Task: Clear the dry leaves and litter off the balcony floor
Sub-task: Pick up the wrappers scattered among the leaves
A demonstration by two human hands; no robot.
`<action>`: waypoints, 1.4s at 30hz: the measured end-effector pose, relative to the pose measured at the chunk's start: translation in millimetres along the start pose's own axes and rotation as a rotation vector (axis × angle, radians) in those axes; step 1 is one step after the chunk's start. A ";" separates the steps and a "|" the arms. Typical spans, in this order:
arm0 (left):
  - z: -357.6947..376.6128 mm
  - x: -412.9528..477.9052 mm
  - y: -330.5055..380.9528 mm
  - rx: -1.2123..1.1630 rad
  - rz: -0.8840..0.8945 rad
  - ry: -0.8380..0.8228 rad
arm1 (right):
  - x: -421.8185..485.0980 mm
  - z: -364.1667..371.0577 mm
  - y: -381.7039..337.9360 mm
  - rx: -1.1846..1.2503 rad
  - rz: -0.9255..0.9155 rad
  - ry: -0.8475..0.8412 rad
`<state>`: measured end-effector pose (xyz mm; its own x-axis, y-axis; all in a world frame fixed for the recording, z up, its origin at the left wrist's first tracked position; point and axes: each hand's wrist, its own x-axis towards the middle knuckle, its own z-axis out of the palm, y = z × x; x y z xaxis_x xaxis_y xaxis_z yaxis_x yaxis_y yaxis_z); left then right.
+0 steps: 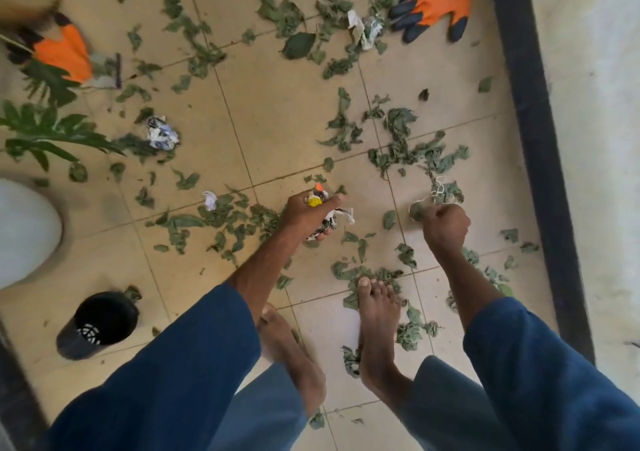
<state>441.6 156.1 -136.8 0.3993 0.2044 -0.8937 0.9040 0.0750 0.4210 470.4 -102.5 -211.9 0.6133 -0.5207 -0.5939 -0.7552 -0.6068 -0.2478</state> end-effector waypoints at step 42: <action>-185.8 -253.5 99.1 -0.689 0.032 -0.444 | -433.0 -165.1 -224.6 0.586 -0.517 -0.854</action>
<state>401.6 293.1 160.2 0.5774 -0.1781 -0.7968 0.6519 0.6882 0.3186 412.7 160.1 227.2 0.6929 0.4194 -0.5866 -0.5884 -0.1414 -0.7961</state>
